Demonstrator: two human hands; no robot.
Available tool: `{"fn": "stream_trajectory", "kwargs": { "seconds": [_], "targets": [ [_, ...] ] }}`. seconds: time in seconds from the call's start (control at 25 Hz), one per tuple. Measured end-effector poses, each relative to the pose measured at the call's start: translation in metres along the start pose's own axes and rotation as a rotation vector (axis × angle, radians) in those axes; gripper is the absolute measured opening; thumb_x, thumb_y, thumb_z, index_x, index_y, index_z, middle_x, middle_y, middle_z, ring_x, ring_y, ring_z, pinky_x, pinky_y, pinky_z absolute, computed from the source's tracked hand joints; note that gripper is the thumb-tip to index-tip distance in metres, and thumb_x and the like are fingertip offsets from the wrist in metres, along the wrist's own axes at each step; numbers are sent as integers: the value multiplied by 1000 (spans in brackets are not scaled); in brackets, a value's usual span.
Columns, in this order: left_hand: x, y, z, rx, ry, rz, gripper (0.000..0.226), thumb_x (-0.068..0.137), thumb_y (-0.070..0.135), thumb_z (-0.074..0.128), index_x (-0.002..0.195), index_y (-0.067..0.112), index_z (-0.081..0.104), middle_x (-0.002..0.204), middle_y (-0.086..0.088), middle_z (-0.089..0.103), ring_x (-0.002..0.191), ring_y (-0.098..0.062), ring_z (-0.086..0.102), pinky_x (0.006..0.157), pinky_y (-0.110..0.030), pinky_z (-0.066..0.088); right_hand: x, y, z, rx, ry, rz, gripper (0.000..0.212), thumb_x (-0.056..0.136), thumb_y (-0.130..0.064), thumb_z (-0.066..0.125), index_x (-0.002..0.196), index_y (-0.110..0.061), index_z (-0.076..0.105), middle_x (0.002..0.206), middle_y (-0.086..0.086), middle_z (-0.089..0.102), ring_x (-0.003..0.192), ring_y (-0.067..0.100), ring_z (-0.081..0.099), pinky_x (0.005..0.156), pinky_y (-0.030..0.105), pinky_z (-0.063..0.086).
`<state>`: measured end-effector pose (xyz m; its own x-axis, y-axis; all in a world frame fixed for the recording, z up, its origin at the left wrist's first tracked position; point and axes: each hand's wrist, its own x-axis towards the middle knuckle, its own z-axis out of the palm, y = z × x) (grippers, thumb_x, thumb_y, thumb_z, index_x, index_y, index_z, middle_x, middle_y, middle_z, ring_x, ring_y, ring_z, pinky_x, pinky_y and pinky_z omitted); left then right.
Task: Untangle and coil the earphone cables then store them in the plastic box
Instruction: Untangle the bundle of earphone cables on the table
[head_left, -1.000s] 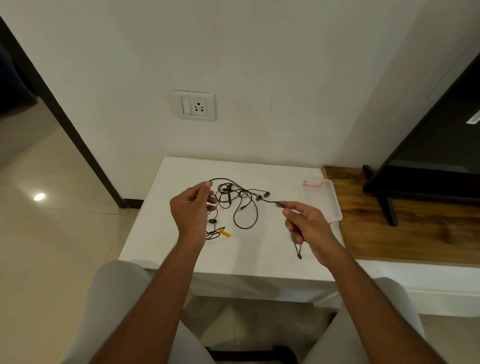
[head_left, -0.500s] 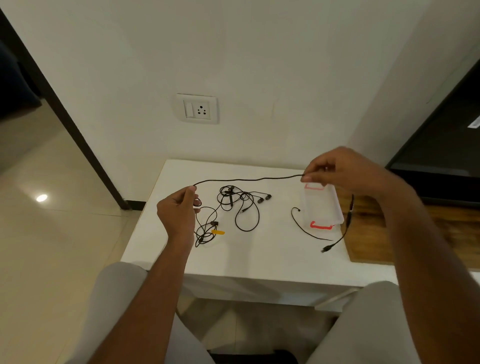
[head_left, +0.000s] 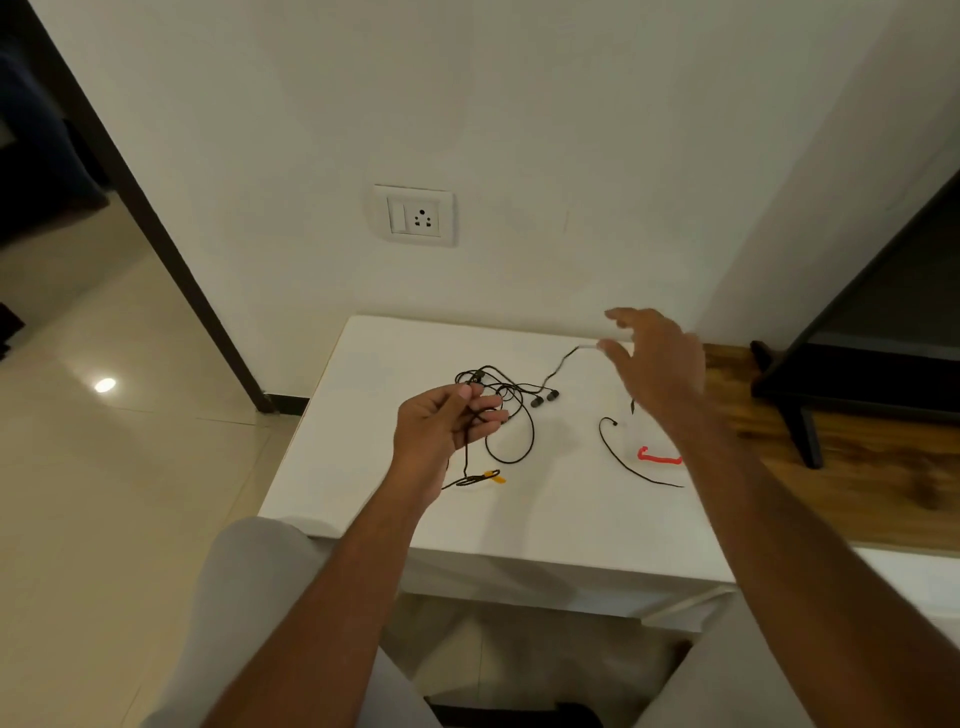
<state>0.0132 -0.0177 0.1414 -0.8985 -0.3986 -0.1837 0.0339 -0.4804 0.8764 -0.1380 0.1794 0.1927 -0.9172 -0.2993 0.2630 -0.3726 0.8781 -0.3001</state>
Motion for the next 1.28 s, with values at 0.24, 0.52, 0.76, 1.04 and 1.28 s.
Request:
{"fn": "stream_trajectory", "kwargs": {
  "seconds": [0.24,0.52,0.76,1.04,1.28],
  "targets": [
    [0,-12,12,-48,-100,-82,18,103,13,43,101,2,57,105,-21,72,90,-30,72,79,-33,60,-92,-50,24,990,-566,425,21,89,-39,67,95,-21,74,90,-4,77,79,14,73,72,29,55],
    [-3,-24,17,-53,-153,-144,18,105,14,37,103,7,54,110,-15,73,104,-22,69,94,-34,48,-107,-59,42,1376,-562,800,28,87,-35,71,105,-12,72,98,0,77,87,17,70,71,29,54],
    [-5,-29,16,28,-158,-93,14,100,14,50,104,8,62,112,-9,73,98,-17,66,82,-35,53,-107,-60,46,1454,-520,896,16,87,-26,69,98,-14,72,93,-1,74,82,14,67,66,28,51],
    [-6,-36,13,312,-147,-71,21,80,1,74,99,8,74,85,-9,74,68,-13,63,62,-24,48,-98,-49,42,1447,-346,892,10,87,-8,61,77,-5,63,72,7,66,70,19,67,62,28,56],
    [-4,-39,14,300,11,-53,8,86,8,69,88,4,76,74,-8,70,50,-12,46,51,-21,41,-100,-45,35,1369,-436,770,6,89,-2,60,84,-1,62,71,10,65,65,21,67,63,28,59]
  ]
}}
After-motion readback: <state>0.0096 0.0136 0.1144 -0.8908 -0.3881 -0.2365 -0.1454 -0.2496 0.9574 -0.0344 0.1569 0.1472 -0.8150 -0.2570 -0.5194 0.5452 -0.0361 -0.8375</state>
